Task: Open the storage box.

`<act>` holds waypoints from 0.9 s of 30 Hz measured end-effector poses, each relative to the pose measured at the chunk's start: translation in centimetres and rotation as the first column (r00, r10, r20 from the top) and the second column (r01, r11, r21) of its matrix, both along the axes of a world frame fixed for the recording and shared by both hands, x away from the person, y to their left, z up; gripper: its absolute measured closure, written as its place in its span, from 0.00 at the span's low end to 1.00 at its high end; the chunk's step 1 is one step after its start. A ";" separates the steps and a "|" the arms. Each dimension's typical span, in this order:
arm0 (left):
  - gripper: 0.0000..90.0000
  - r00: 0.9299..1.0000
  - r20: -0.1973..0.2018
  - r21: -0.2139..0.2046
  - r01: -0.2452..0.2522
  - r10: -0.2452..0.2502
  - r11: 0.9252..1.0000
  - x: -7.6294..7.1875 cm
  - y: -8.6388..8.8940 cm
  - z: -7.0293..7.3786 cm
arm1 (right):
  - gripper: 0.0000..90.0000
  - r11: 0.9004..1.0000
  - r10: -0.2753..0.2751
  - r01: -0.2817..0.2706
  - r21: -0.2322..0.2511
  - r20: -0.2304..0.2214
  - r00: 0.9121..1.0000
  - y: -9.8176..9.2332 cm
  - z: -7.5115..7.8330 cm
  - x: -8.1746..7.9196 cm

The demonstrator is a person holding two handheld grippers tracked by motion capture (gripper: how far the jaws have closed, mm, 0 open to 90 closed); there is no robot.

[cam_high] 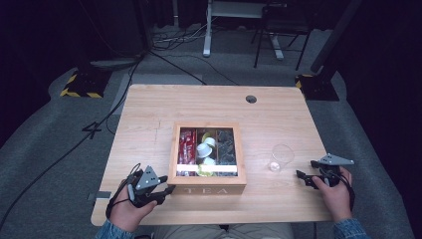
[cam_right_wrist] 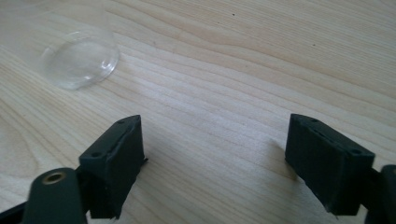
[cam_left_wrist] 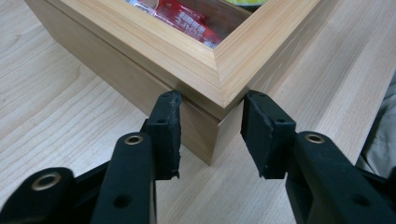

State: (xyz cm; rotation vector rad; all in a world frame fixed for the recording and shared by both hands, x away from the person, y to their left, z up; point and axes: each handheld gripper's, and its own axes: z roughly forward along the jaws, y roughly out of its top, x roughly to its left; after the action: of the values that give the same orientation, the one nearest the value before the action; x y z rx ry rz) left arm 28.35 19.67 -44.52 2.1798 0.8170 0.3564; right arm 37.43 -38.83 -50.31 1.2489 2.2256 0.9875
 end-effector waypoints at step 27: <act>0.80 1.000 -0.011 -0.109 -0.004 0.003 0.994 0.0 1.0 1.7 | 0.22 0.933 0.304 -0.338 0.126 0.228 0.925 7.5 10.3 -4.4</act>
State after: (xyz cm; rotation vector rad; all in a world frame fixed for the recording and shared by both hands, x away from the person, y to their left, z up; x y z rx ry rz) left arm 28.31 20.66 -42.79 2.0812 0.8272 0.2951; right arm 33.01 -31.37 -39.99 0.8077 2.2632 1.3804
